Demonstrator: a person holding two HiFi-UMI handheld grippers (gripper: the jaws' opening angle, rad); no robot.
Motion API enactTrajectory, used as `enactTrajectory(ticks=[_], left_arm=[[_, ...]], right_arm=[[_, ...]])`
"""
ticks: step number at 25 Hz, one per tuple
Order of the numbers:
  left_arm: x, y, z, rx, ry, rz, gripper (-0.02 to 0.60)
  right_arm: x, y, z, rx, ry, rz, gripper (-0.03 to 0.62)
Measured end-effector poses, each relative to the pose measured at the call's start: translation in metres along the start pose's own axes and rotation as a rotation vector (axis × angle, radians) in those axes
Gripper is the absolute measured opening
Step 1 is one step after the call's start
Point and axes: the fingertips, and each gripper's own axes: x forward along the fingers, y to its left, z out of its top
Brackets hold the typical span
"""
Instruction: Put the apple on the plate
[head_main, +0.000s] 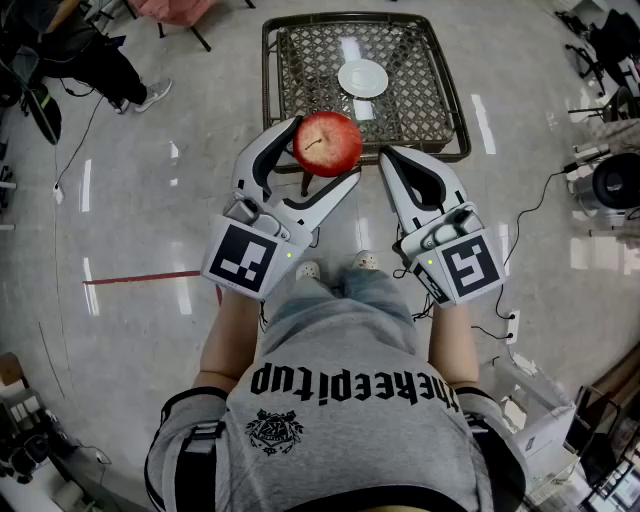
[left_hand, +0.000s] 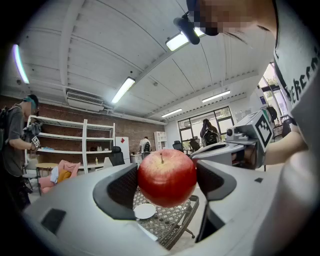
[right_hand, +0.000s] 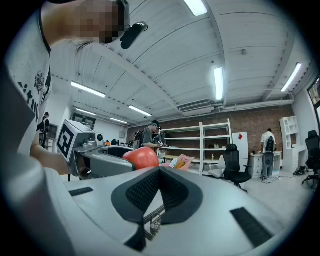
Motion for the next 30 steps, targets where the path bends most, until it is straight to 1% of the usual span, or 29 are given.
enactTrajectory(ticks=[9,16,25,27,30], left_arm=[[-0.015,0.004,0.006,0.012,-0.025,-0.038,0.385],[-0.02,0.015,0.0,0.008,-0.037,-0.066,0.385],[-0.024,0.014,-0.003,0.007,-0.049,-0.133,0.385],[-0.02,0.012,-0.005,0.001,-0.044,-0.137,0.385],[-0.012,0.012,-0.004,-0.006,-0.037,-0.13,0.385]], right_arm=[[0.006,0.016,0.007,-0.009,-0.004,-0.031,-0.005],[0.016,0.026,0.005,-0.02,0.005,-0.056,-0.004],[0.008,0.027,0.005,-0.01,-0.003,-0.159,-0.003],[0.006,0.026,0.004,-0.004,0.005,-0.154,-0.003],[0.008,0.02,0.004,0.009,0.006,-0.121,-0.003]])
